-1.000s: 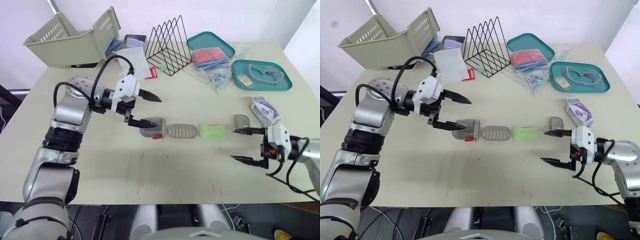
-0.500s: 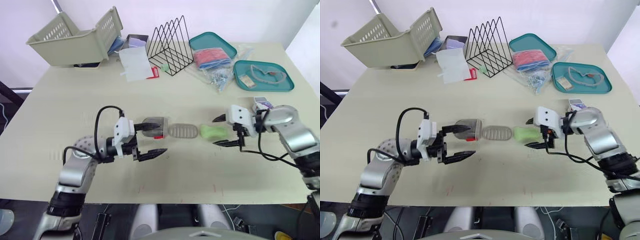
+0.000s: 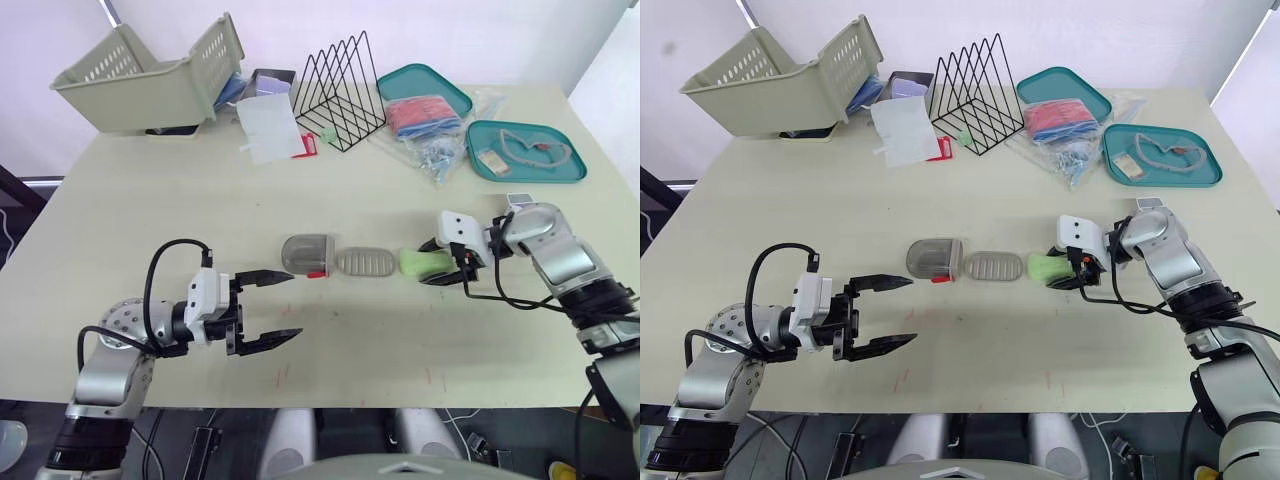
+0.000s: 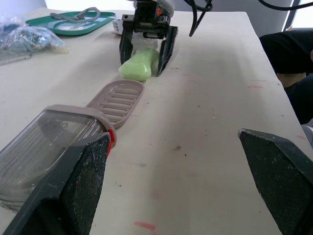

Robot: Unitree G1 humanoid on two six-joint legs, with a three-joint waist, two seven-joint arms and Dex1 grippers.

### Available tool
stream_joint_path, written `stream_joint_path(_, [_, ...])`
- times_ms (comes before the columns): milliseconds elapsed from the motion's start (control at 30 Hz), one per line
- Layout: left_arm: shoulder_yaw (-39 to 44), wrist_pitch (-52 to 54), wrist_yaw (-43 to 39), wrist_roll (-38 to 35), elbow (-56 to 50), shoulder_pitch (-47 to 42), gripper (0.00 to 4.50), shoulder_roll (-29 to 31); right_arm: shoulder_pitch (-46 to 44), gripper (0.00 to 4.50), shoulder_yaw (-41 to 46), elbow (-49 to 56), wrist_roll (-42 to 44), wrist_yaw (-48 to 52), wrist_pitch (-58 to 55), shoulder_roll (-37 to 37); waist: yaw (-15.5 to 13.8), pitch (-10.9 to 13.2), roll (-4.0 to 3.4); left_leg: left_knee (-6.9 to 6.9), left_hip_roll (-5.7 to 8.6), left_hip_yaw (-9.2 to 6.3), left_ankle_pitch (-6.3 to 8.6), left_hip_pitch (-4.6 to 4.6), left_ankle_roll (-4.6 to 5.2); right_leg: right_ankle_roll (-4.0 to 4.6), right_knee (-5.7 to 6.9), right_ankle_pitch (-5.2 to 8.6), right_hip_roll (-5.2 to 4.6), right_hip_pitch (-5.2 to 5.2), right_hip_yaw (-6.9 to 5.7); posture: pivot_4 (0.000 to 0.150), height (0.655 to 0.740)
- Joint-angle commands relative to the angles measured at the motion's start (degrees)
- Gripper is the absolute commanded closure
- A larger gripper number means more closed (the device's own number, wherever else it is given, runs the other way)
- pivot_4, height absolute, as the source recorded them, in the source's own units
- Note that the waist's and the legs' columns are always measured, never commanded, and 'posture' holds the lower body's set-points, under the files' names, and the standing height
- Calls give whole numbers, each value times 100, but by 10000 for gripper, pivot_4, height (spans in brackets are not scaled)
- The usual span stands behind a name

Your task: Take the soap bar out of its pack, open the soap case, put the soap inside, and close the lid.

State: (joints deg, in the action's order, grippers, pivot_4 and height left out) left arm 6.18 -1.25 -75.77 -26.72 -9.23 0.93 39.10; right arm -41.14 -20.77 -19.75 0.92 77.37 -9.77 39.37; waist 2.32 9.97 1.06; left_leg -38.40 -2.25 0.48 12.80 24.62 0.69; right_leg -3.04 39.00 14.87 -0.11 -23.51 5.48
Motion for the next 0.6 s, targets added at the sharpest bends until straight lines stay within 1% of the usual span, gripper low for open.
stream_joint_path(33, [5, -246, -28, 29, -9, 24, 0, 44, -85, 28711, 83, 62, -26, 94, -19, 49, 0, 0, 0, 0, -1, 0, 0, 0, 0, 0, 0, 0, 0, 0, 0, 1500, 7400])
stream_joint_path(167, [20, -330, -35, 45, 32, 85, 0, 59, -76, 28711, 185, 447, 82, 108, -162, 36, 2, 1, -1, 0, -1, 0, 0, 0, 0, 0, 0, 0, 0, 0, 0, 1500, 7400])
stream_joint_path(267, [66, -294, 45, 9, 23, 86, 0, 52, -233, 28711, 251, 1136, 269, 31, -903, -88, 9, 2, -3, 3, -2, 0, 0, 4, 0, 0, 0, 0, 0, -6, 0, 1500, 7400])
stream_joint_path(367, [87, -231, 118, -33, 13, 79, 0, 35, -404, 28711, 137, 1531, 193, -214, -1461, -313, 18, 2, -4, 5, -6, -2, 0, 2, 0, 1, 2, 0, 5, -6, -1, 1500, 7400])
stream_joint_path(467, [85, -211, 194, -48, -1, 63, 0, 21, -533, 28711, -109, 1743, 38, -610, -1969, -764, 18, 2, -3, 4, -6, -3, 0, 1, 0, 1, 4, 0, 6, -6, -2, 1500, 7400])
stream_joint_path(600, [49, -193, 273, -44, -50, 41, 0, 10, -526, 28711, -367, 1703, -145, -776, -1988, -975, -27, 3, -4, 5, -4, -6, 0, 8, -1, 2, -1, 0, 2, -7, -6, 1500, 7400])
